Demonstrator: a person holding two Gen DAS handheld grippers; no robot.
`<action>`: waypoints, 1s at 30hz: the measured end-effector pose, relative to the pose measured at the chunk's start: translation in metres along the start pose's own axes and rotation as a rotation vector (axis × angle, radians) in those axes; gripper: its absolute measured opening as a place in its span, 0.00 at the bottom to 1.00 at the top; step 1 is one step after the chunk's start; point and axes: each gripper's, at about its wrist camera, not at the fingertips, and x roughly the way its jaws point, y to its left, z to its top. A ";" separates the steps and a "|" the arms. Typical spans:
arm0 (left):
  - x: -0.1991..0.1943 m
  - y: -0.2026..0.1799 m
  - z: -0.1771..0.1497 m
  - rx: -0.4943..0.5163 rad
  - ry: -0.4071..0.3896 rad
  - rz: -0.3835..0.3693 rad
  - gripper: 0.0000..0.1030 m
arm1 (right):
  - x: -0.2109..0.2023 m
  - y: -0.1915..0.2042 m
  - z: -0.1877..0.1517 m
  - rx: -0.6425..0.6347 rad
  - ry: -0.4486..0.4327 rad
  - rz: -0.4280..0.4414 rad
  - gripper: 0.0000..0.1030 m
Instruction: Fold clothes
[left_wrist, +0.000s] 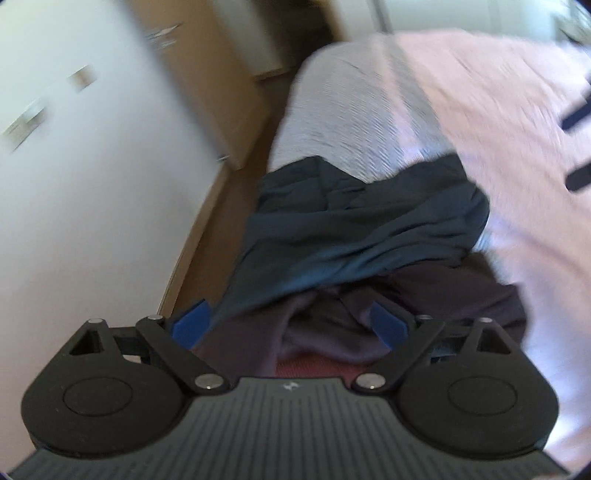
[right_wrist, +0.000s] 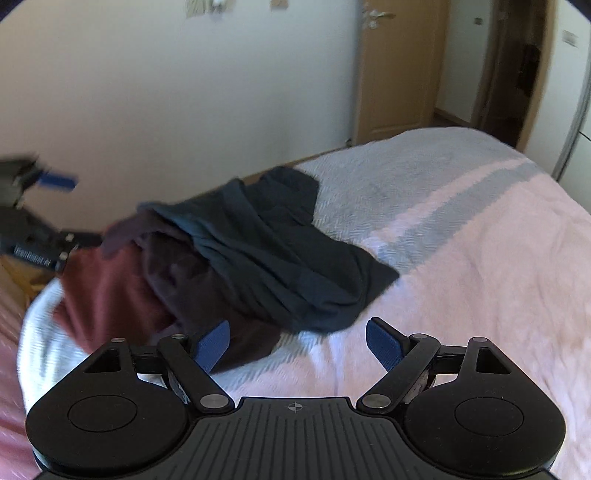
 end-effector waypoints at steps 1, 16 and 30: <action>0.018 0.002 0.001 0.040 0.004 -0.018 0.78 | 0.019 -0.003 0.003 -0.016 0.021 -0.003 0.82; 0.129 0.014 -0.003 0.193 0.050 -0.209 0.21 | 0.192 -0.013 0.021 -0.272 0.203 -0.041 0.68; -0.019 -0.013 0.035 0.126 -0.199 -0.164 0.00 | 0.036 -0.017 0.002 -0.023 -0.027 -0.046 0.01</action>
